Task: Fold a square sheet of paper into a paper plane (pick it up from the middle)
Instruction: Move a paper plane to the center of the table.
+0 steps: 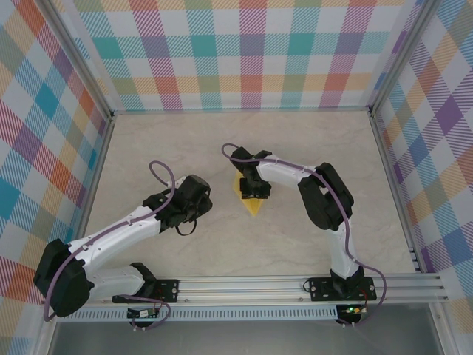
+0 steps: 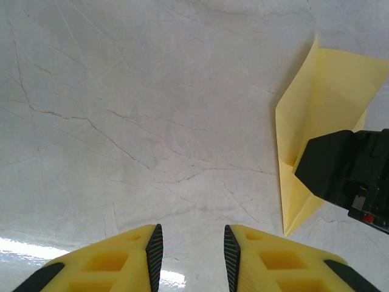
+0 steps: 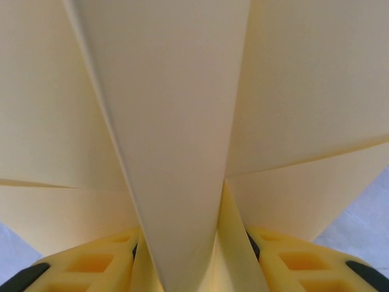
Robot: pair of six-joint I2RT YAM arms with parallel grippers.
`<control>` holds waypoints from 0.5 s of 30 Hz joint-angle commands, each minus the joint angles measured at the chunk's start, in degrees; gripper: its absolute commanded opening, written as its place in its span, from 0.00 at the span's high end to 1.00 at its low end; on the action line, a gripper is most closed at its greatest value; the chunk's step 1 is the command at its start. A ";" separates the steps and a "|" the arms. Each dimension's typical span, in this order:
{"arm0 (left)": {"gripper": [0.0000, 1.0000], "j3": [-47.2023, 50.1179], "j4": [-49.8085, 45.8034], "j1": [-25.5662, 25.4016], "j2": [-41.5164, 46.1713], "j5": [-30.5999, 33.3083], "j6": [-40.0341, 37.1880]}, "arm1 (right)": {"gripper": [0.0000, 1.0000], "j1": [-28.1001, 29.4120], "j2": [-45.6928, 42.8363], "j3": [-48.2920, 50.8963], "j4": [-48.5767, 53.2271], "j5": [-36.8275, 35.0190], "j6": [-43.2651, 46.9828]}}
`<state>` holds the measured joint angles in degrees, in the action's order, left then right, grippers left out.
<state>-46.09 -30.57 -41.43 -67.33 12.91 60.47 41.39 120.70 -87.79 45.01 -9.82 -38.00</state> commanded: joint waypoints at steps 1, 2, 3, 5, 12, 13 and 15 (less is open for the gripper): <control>0.66 0.58 0.86 0.76 -0.25 -0.40 0.09 | 0.56 -0.25 3.50 2.63 -0.56 1.66 -0.35; 0.66 0.58 0.86 0.74 -0.25 -0.37 0.01 | 0.56 -0.25 2.64 2.33 -0.29 1.46 -0.12; 0.65 0.52 0.95 0.74 -0.25 -0.43 -0.13 | 0.55 -0.25 1.62 1.96 0.10 1.16 0.24; 0.65 0.22 0.95 0.74 -0.33 -0.37 -0.48 | 0.52 -0.26 -0.62 1.49 0.69 0.53 0.75; 0.64 -1.08 -0.05 0.74 -0.63 0.53 -2.31 | 0.35 -0.21 -9.04 0.46 1.48 1.55 3.28; 0.63 -1.30 -0.31 0.76 -0.67 0.70 -2.61 | 0.31 -0.25 -10.08 0.66 1.61 1.30 3.37; 0.63 -1.70 -0.86 0.74 -0.58 1.24 -3.15 | 0.28 -0.24 -12.64 0.68 3.08 -0.24 3.28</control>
<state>-46.13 -29.91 -41.43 -67.55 12.99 58.94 41.34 113.08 -87.42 45.43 -9.08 -35.48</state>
